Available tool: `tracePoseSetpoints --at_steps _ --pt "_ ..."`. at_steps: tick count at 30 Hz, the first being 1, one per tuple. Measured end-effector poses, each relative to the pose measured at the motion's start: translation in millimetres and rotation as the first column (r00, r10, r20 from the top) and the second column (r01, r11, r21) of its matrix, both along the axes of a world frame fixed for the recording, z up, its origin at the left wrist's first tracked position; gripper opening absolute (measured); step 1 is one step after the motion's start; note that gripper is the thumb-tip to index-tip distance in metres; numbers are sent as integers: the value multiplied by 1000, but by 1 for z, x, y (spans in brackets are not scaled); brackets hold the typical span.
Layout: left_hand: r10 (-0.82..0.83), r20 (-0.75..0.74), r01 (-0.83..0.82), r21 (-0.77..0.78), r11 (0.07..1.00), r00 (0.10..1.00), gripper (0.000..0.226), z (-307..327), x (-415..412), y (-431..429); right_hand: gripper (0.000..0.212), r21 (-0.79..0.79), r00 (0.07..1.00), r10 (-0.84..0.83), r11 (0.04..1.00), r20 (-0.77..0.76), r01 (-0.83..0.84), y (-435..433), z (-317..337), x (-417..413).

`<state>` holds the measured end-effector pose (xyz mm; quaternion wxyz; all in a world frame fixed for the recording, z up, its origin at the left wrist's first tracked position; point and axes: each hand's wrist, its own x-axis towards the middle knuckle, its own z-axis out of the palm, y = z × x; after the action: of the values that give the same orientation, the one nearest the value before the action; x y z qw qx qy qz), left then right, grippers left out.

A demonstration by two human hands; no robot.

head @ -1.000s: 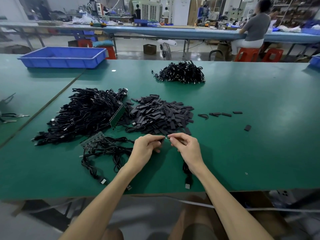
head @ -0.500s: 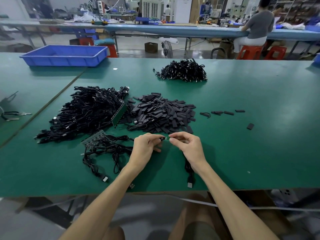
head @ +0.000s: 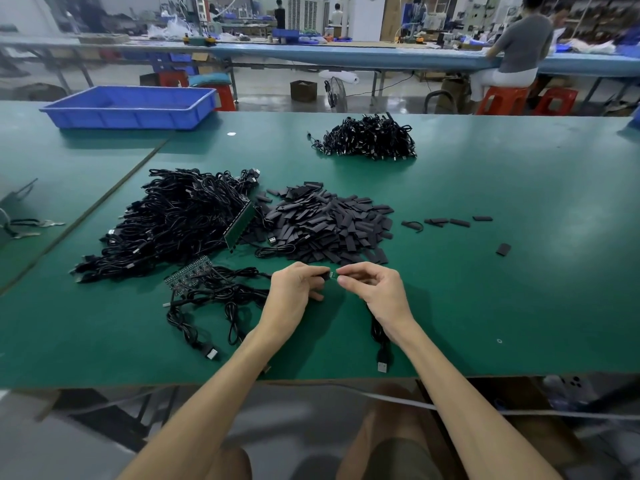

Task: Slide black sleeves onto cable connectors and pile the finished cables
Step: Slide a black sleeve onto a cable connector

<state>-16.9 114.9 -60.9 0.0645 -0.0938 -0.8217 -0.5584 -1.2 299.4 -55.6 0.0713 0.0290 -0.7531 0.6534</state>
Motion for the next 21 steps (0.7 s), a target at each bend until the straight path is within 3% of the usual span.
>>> tracePoseSetpoints --at_steps 7,12,17,21 --pt "-35 -90 19 -172 985 995 35 3 5 -1 13 7 1000 28 1000 8 -28 0 1 2" --pt "-155 -132 105 -322 941 979 34 7 7 1 14 29 999 32 999 12 -32 1 2 3" --pt "-178 -156 119 -329 937 972 30 10 10 2 23 63 999 16 998 39 -18 0 1 2" --pt "-119 -148 50 -402 914 982 28 8 7 3 5 132 999 -34 991 17 31 -2 -2 0"
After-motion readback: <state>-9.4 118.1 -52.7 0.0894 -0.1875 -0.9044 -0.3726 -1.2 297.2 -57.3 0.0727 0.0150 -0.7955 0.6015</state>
